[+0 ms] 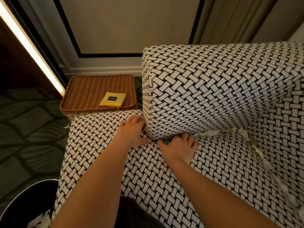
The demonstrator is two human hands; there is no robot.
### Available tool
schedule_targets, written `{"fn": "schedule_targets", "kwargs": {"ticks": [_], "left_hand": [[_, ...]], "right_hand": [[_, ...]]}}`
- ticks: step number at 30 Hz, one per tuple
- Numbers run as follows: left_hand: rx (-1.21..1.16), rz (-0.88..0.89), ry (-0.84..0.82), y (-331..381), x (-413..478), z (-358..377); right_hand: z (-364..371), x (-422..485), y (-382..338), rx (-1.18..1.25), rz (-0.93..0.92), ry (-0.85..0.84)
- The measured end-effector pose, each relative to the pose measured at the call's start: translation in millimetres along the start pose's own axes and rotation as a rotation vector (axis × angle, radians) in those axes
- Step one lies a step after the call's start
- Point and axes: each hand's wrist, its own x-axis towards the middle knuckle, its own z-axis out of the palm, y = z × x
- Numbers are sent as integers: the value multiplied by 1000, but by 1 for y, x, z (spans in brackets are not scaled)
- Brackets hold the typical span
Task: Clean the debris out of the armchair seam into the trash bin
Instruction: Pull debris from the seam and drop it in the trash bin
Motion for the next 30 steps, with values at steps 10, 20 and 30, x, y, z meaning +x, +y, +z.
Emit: {"fn": "schedule_targets", "kwargs": {"ticks": [10, 20, 30], "left_hand": [[-77, -98, -1, 11, 12, -1], [-181, -100, 56, 6, 14, 8], [-149, -41, 73, 0, 15, 5]], "right_hand": [[1, 5, -6, 55, 100, -12], [-4, 5, -17, -79, 148, -154], [-8, 13, -12, -1, 153, -175]]}}
